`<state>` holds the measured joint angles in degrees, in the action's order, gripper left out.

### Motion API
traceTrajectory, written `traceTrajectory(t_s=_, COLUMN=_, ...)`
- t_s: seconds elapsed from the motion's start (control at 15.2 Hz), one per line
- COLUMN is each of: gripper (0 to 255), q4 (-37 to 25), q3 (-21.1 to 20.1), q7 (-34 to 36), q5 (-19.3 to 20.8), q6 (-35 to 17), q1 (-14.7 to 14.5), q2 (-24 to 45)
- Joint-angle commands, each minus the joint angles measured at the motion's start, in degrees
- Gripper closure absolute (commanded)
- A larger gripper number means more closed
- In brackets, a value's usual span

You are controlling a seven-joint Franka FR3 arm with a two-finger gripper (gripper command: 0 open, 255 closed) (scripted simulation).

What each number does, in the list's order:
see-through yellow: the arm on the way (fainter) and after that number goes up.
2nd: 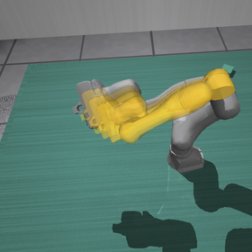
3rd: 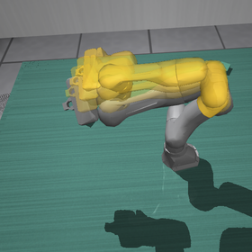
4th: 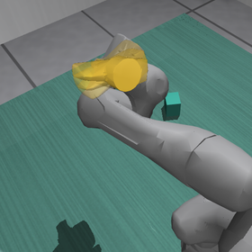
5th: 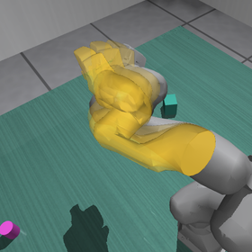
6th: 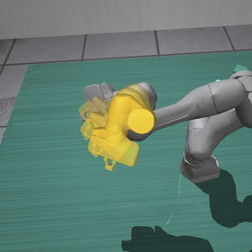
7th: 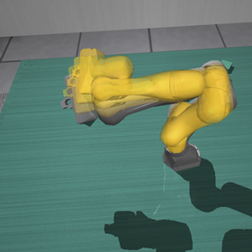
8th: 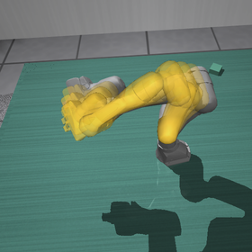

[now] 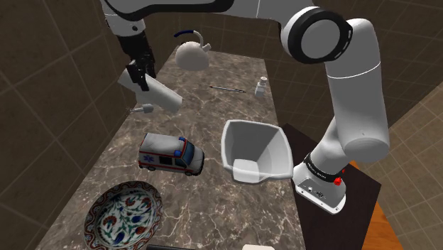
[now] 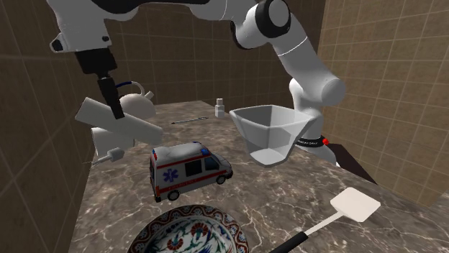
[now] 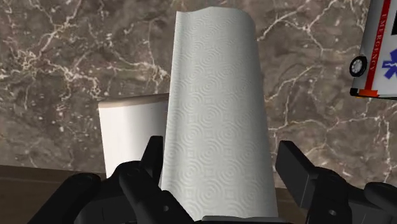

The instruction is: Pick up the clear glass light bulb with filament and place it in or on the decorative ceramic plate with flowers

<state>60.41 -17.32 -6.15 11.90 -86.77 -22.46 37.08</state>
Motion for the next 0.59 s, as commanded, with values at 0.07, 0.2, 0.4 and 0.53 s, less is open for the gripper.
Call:
traceTrajectory(t_s=0.07, gripper=255, q4=4.54, q3=-1.04, q7=2.89, q5=-0.55, q6=-2.42, q1=-1.43, q2=-2.86)
traceTrajectory(t_s=0.2, gripper=255, q4=7.14, q3=-1.72, q7=5.10, q5=-0.90, q6=-3.36, q1=-2.62, q2=-4.39)
traceTrajectory(t_s=0.4, gripper=255, q4=10.06, q3=-2.73, q7=8.42, q5=-1.35, q6=-4.42, q1=-4.60, q2=-6.10)
traceTrajectory(t_s=0.53, gripper=255, q4=11.45, q3=-3.39, q7=10.65, q5=-1.59, q6=-4.93, q1=-6.02, q2=-6.89)
